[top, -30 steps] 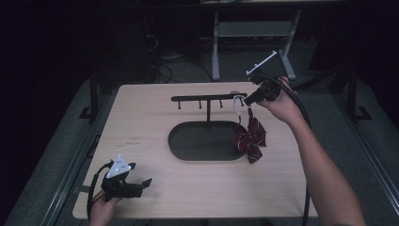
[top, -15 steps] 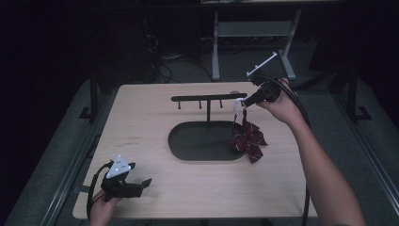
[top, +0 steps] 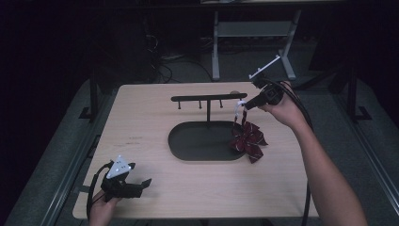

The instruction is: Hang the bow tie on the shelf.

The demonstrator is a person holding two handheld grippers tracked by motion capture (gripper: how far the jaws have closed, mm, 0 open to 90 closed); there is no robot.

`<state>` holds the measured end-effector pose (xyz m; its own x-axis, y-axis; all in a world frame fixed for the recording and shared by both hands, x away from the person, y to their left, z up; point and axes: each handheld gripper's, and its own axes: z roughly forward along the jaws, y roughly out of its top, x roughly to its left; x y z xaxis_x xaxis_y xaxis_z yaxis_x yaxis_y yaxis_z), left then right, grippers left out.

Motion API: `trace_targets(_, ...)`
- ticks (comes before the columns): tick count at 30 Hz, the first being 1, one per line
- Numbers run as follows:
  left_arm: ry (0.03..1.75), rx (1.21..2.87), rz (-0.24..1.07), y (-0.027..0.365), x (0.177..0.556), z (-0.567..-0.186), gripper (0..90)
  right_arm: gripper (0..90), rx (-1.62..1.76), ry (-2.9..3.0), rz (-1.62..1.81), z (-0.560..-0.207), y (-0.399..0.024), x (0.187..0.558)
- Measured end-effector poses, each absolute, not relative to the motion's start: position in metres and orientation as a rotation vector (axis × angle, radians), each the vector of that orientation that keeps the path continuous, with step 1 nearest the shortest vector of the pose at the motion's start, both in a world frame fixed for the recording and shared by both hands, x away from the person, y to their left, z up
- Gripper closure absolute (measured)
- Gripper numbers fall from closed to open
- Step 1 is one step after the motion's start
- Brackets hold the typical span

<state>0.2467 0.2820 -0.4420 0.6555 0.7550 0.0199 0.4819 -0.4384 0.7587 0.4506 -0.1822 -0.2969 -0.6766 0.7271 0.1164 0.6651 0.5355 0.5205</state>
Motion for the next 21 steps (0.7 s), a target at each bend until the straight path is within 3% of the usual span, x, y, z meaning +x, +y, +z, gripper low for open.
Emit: trace_targets(21, 0.956, 2.124, 0.468, 0.283, 0.247, -0.442, 13.5, 77.4, 1.227, 2.652, 0.873, -0.309, -0.194, 0.444)
